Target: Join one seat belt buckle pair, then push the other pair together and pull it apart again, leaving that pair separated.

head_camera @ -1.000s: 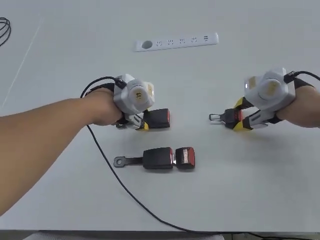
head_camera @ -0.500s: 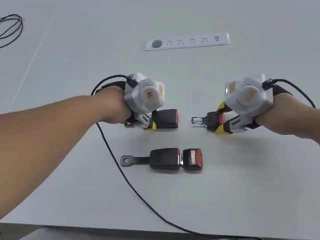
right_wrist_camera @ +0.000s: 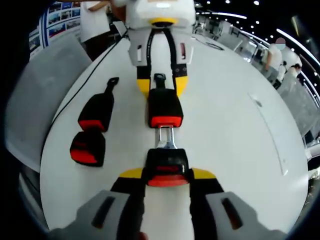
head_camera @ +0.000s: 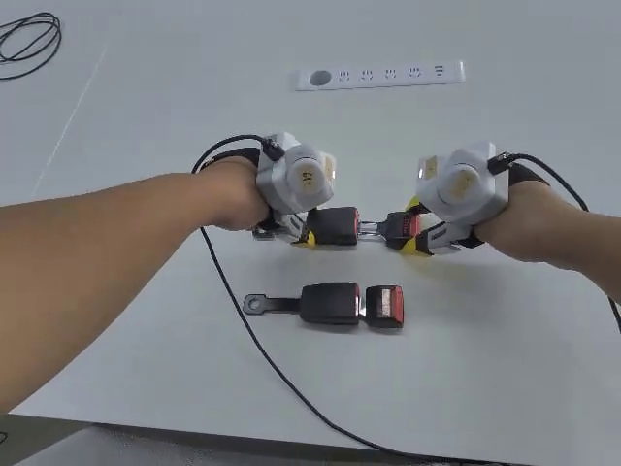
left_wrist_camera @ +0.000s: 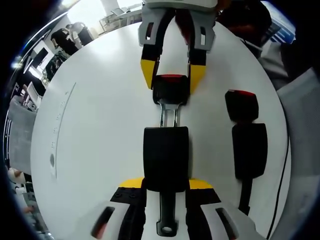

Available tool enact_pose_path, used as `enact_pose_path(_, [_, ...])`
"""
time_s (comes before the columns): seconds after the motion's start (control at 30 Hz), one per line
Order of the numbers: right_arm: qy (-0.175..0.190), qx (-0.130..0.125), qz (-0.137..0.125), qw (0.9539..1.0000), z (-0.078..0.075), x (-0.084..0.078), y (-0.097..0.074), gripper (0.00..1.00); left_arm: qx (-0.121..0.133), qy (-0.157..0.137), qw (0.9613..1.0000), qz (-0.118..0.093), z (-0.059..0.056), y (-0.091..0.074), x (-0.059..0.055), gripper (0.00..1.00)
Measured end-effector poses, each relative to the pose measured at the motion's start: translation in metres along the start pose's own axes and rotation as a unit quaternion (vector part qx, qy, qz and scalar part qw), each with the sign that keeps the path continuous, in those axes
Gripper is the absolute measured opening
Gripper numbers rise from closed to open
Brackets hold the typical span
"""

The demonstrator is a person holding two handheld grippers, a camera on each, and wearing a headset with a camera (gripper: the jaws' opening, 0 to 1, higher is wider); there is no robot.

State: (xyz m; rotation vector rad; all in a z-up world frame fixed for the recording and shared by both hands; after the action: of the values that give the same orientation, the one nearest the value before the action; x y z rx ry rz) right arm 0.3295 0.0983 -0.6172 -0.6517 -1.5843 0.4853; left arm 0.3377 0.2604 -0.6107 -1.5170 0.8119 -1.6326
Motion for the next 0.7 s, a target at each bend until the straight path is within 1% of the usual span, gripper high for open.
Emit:
enact_pose_path(0.03, [-0.006,0.0,0.006,1.0,0.0,0.0,0.0,0.34,0.0,0.0,1.0,0.0,0.0,0.0,0.0,0.3])
enact_pose_path(0.07, [-0.016,-0.001,0.002,0.9999,-0.001,0.002,0.001,0.34,-0.001,0.0,1.0,0.0,0.0,0.0,0.0,0.3])
enact_pose_path(0.13, [-0.032,0.002,0.009,0.9994,-0.001,0.004,0.002,0.34,-0.003,0.003,1.0,0.001,0.001,0.001,0.0,0.3])
enact_pose_path(0.2, [-0.037,0.001,0.009,0.9993,-0.001,0.006,0.003,0.34,-0.005,0.008,1.0,0.001,0.001,0.001,0.0,0.3])
enact_pose_path(0.37, [-0.018,0.001,-0.004,0.9998,-0.001,0.008,0.009,0.34,-0.007,0.012,0.9999,-0.001,0.002,0.002,-0.001,0.3])
enact_pose_path(0.4, [-0.016,0.0,0.003,0.9999,-0.002,0.007,0.009,0.34,-0.007,0.011,0.9999,-0.001,0.002,0.002,-0.001,0.3])
enact_pose_path(0.47, [-0.008,0.002,-0.003,1.0,-0.003,0.007,0.008,0.33,-0.007,0.009,0.9999,-0.003,0.003,0.003,-0.002,0.3])
enact_pose_path(0.7, [-0.005,0.008,-0.01,0.9999,-0.005,0.009,0.011,0.32,-0.005,0.015,0.9999,-0.005,0.003,0.004,-0.004,0.29])
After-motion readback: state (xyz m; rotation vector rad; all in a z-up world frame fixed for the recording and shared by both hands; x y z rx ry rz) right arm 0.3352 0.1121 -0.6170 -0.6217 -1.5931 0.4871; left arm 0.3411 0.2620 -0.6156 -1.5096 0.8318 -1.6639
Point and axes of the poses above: the centre of the closed fingertips' face, and the gripper's own axes: y roughly forward along the fingers, z roughly to its left, x roughly out of its top, the point moved 7 cm from there along -y, roughly backward along the fingers, and after that the axes turned 15 degrees about -z, right-handed, at the moved point
